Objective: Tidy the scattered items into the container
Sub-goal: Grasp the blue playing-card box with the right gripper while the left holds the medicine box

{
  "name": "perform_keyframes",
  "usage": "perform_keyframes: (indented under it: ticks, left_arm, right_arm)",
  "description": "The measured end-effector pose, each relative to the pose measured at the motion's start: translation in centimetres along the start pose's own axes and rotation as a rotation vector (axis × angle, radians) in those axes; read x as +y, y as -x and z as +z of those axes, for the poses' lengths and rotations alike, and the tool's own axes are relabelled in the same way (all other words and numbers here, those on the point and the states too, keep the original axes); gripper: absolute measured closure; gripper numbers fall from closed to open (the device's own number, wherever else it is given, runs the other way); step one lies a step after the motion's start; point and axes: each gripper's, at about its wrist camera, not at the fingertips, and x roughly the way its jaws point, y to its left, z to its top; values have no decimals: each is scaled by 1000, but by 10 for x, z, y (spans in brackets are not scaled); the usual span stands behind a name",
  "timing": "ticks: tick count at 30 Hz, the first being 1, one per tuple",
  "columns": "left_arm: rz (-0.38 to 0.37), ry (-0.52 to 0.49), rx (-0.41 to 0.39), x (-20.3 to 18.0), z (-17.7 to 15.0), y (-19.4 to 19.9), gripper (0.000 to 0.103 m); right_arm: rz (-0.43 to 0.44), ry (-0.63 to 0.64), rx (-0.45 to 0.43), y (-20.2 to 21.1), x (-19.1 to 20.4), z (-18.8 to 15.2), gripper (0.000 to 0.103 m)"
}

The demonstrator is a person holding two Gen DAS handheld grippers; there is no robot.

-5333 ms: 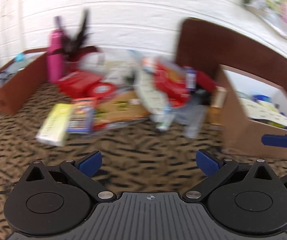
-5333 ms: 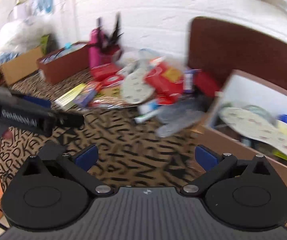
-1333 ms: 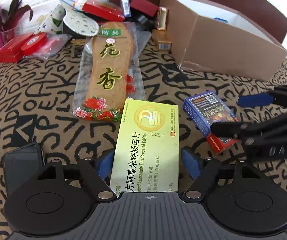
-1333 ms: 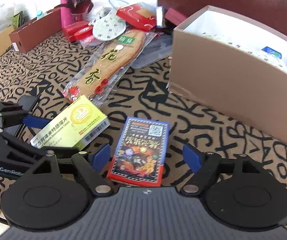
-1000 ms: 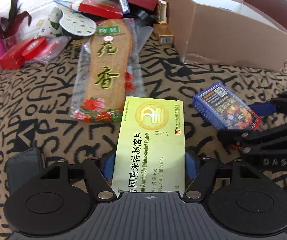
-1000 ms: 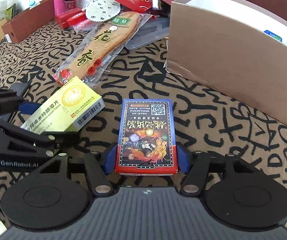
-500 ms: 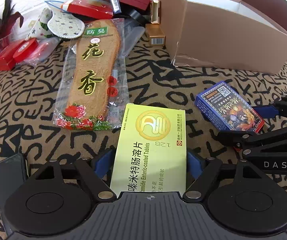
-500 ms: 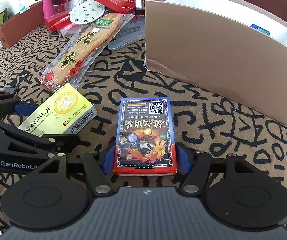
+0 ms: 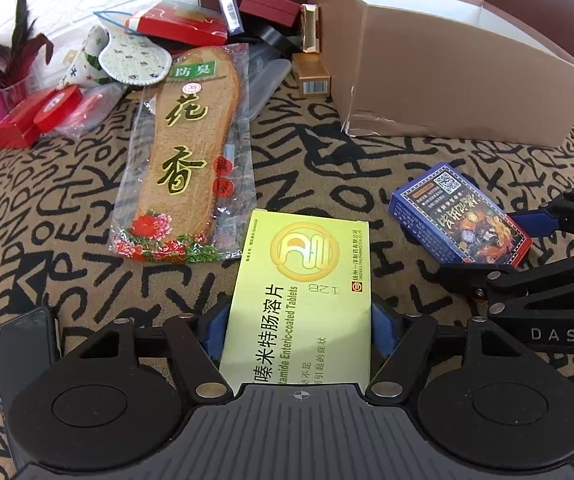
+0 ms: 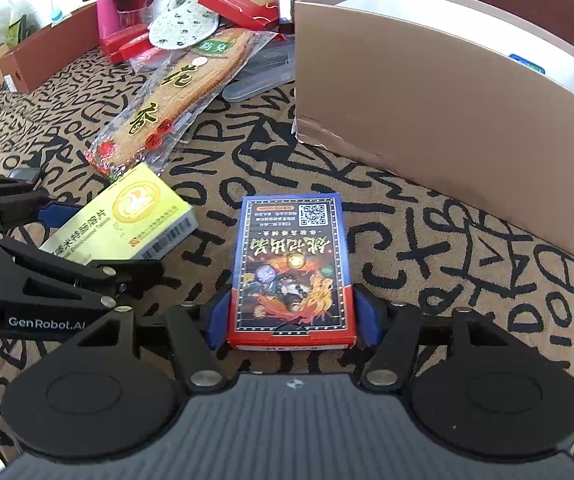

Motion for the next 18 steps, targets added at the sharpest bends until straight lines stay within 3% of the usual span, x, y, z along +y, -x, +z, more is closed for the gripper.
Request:
perform_keyframes:
  ticks: [10, 18]
  left_arm:
    - [29, 15, -13, -5, -3, 2, 34]
    - [-12, 20, 0, -19, -12, 19, 35]
  right_arm:
    - [26, 2, -13, 2, -3, -5, 38]
    - [111, -52, -12, 22, -13, -19, 39]
